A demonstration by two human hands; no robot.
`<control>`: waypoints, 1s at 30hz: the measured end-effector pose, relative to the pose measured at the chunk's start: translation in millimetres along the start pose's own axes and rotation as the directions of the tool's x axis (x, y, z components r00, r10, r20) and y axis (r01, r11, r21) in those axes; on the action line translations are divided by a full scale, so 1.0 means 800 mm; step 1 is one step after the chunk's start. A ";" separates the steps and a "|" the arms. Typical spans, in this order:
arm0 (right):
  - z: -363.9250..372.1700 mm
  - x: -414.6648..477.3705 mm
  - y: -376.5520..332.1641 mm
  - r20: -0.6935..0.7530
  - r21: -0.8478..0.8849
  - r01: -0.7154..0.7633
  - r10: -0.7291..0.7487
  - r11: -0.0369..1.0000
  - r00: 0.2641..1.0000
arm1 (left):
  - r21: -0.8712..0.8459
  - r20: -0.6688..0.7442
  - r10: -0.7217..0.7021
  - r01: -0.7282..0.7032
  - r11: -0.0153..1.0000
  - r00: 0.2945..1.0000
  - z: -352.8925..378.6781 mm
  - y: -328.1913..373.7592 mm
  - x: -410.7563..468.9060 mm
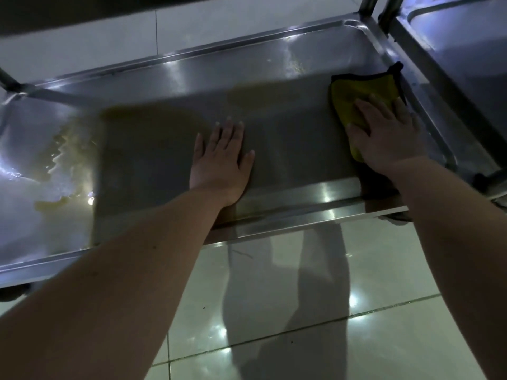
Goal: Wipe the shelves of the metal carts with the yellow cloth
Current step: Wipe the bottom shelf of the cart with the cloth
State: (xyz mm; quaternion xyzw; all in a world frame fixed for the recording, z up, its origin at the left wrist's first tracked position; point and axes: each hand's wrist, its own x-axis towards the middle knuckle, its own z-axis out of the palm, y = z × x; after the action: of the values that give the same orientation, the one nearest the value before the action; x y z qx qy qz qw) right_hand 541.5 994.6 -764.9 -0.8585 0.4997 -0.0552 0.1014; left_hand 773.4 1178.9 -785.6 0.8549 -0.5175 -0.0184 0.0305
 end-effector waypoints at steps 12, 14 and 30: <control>0.049 0.031 -0.223 0.101 0.028 0.313 -0.314 0.949 0.944 | -0.096 -0.070 -0.214 0.207 0.973 0.974 -0.001 0.000 -0.005; 0.054 0.019 -0.241 0.102 0.059 0.392 -0.396 0.918 0.912 | -0.083 -0.038 -0.254 0.251 0.965 0.966 -0.001 0.001 -0.006; 0.020 0.083 -0.123 0.036 0.008 -0.017 0.017 1.000 0.999 | -0.058 -0.045 -0.229 0.226 0.972 0.972 0.001 0.003 -0.003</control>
State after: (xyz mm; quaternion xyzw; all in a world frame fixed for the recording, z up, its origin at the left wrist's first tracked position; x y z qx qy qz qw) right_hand 660.7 985.6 -758.1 -0.8545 0.5050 -0.0410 0.1144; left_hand 769.7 1179.9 -786.4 0.9077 -0.4146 -0.0135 0.0640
